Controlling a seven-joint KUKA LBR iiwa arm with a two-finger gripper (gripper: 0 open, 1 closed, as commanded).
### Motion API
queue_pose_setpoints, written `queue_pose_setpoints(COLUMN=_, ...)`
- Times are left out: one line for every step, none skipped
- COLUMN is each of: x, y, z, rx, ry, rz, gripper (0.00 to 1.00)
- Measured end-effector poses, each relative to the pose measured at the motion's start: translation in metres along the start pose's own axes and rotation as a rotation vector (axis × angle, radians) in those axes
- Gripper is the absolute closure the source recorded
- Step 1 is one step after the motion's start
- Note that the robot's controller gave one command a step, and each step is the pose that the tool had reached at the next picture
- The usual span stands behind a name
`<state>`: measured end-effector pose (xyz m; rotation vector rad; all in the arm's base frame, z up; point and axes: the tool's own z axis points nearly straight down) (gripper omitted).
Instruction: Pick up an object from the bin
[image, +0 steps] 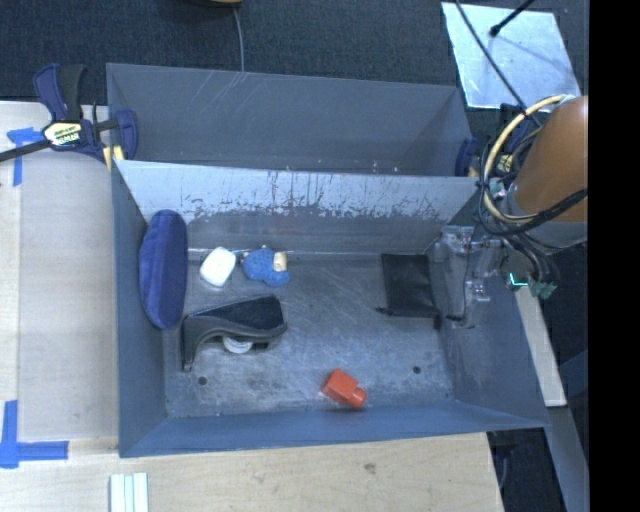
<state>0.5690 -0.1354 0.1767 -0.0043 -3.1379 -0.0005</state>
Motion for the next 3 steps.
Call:
queue_pose_setpoints(x=-0.033, y=0.002, z=0.104, rx=-0.001, ry=0.0, rz=0.199, gripper=0.0)
queue_pose_setpoints(x=-0.034, y=0.001, z=0.1, rx=0.0, ry=-0.004, rz=0.196, gripper=1.0)
queue_pose_setpoints(x=-0.038, y=0.001, z=-0.035, rx=0.002, ry=-0.017, rz=0.177, gripper=1.0)
